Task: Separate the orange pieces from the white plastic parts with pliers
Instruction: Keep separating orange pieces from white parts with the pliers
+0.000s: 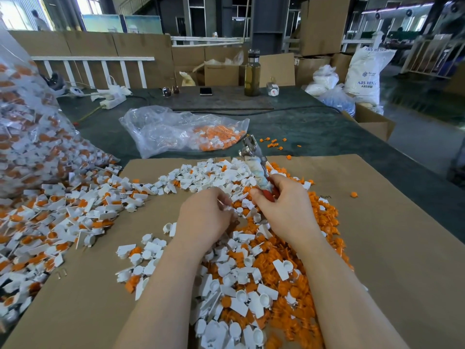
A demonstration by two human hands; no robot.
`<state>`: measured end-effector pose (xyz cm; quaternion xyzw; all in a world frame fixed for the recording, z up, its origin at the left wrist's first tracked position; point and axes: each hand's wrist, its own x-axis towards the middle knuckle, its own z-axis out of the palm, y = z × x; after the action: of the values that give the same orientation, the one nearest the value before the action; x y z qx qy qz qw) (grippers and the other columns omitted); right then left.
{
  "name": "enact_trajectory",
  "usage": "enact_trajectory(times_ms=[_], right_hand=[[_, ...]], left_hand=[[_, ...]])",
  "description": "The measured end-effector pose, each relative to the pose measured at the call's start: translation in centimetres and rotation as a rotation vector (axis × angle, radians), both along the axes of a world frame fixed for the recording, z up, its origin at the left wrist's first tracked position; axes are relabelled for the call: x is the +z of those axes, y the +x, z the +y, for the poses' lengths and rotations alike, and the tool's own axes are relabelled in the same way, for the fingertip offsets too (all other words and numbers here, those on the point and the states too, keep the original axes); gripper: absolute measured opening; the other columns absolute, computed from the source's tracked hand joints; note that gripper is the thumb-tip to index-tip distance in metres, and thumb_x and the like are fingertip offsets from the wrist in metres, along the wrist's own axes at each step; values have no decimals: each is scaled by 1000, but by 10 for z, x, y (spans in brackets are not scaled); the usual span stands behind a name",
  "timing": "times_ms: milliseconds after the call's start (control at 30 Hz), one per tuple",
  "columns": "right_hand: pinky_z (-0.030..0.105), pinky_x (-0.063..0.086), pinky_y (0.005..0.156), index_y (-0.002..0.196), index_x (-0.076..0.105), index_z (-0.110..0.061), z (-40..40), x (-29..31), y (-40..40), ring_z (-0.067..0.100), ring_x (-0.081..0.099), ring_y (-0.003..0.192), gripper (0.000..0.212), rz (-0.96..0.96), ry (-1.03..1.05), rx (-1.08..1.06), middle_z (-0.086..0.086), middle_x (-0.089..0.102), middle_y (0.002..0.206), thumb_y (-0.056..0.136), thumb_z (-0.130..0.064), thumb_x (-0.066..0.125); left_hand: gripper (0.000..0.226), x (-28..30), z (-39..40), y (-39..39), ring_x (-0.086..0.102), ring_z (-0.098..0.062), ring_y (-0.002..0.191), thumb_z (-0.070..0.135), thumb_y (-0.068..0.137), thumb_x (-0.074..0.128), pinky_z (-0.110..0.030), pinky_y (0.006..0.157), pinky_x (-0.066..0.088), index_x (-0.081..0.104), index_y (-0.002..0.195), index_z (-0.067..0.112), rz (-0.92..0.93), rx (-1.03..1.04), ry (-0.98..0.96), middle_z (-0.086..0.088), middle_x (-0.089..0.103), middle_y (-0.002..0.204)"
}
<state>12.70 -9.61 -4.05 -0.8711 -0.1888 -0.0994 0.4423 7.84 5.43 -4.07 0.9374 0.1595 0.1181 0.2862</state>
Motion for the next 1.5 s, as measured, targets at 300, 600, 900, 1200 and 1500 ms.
enact_trajectory(times_ms=[300, 600, 900, 1200, 1500], right_hand=[[20, 45, 65, 98, 62, -20, 3, 1, -3, 5, 59, 78, 19, -52, 20, -22, -12, 62, 83, 89, -37, 66], [14, 36, 58, 92, 60, -23, 4, 1, -6, -1, 56, 71, 15, -105, 36, -27, -17, 58, 78, 88, -35, 68], [15, 37, 55, 92, 59, -23, 5, 1, -7, 1, 57, 67, 16, -131, 47, -74, -18, 57, 74, 88, -36, 67], [16, 41, 57, 92, 61, -21, 5, 1, -8, 2, 59, 70, 13, -127, 69, -79, -16, 59, 75, 87, -31, 68], [9, 37, 53, 89, 62, -21, 3, 2, -4, -5, 56, 64, 6, -24, 146, 14, -16, 57, 70, 90, -25, 66]], left_hand=[[22, 17, -3, -3, 74, -12, 63, 10, 81, 81, -18, 58, 58, 66, 97, 11, -267, 115, -853, -13, 75, 85], [12, 22, -11, -7, 75, -17, 66, 2, 79, 80, -18, 58, 56, 69, 82, 7, -272, 51, -946, -5, 75, 67], [10, 23, -16, -9, 75, -18, 68, 3, 77, 81, -22, 64, 60, 73, 80, 7, -299, 1, -907, -8, 76, 72], [11, 23, -21, -8, 73, -15, 74, 14, 74, 84, -35, 78, 61, 78, 72, 22, -330, 13, -674, 6, 75, 70], [12, 23, -24, -8, 73, -12, 74, 13, 79, 80, -36, 77, 61, 75, 76, 23, -345, 30, -665, 3, 75, 70]])
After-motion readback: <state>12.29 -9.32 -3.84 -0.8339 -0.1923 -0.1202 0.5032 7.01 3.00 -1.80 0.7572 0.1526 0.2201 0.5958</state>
